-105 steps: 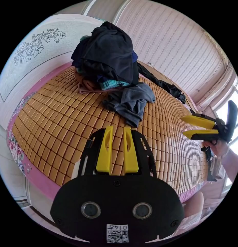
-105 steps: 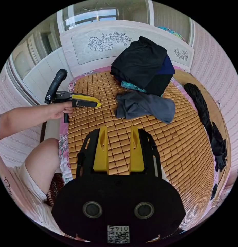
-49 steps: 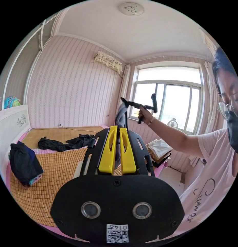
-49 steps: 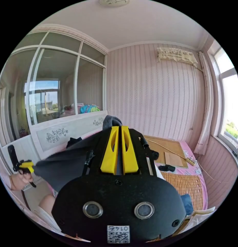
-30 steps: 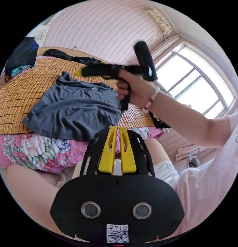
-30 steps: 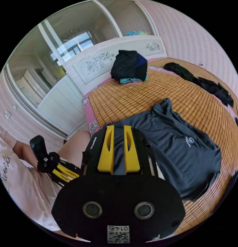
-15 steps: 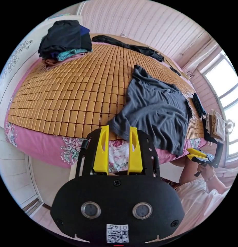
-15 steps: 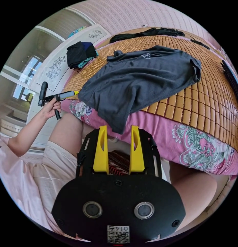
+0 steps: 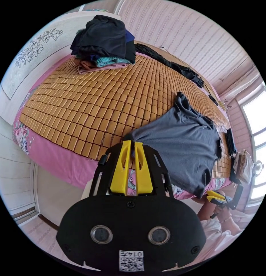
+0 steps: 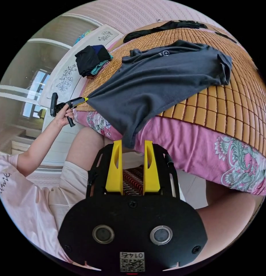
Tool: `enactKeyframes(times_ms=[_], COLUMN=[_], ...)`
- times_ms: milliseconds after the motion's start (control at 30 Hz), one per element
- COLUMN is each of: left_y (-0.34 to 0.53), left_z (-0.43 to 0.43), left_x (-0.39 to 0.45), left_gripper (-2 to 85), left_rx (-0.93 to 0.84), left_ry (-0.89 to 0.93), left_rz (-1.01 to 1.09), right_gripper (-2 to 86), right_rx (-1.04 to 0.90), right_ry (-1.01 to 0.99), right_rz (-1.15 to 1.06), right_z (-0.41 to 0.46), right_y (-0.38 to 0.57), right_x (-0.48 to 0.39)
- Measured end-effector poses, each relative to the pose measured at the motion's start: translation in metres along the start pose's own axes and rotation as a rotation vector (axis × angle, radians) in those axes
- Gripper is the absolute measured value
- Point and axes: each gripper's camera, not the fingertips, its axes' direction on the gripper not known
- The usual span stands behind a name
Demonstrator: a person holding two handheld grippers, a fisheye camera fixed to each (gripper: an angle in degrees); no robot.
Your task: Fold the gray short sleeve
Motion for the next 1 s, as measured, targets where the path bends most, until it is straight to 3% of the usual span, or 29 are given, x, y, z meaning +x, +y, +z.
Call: enactKeyframes(times_ms=[300,467,667,800,1000], left_y=[0.002,0.014,0.047,0.068,0.074], left_z=[0.002,-0.021,-0.089,-0.163,-0.307], left_x=[-0.011,-0.023,-0.011,0.016,0.064], left_gripper=[-0.4,-0.4,-0.6,-0.7,-0.7], left_rx=[-0.050,-0.007,0.107,0.275,0.573], left_ry=[-0.034,0.047,0.373,0.640,0.780], left_rz=[0.045,0.052,0.208,0.323,0.533], right_gripper=[7.0,2.9,2.0,1.8,1.7], right_rx=[-0.013,0.072,0.412,0.713,1.020], right_ry=[-0.167,-0.197,-0.216,-0.095,0.115], right_rz=[0.185,0.176,0.112,-0.102,-0.489], right_z=[0.007,-0.043,-0.186,-0.304,-0.445], right_y=[0.003,0.020,0.075,0.116,0.173], right_x=[-0.009,-0.023,-0.043,-0.103,-0.237])
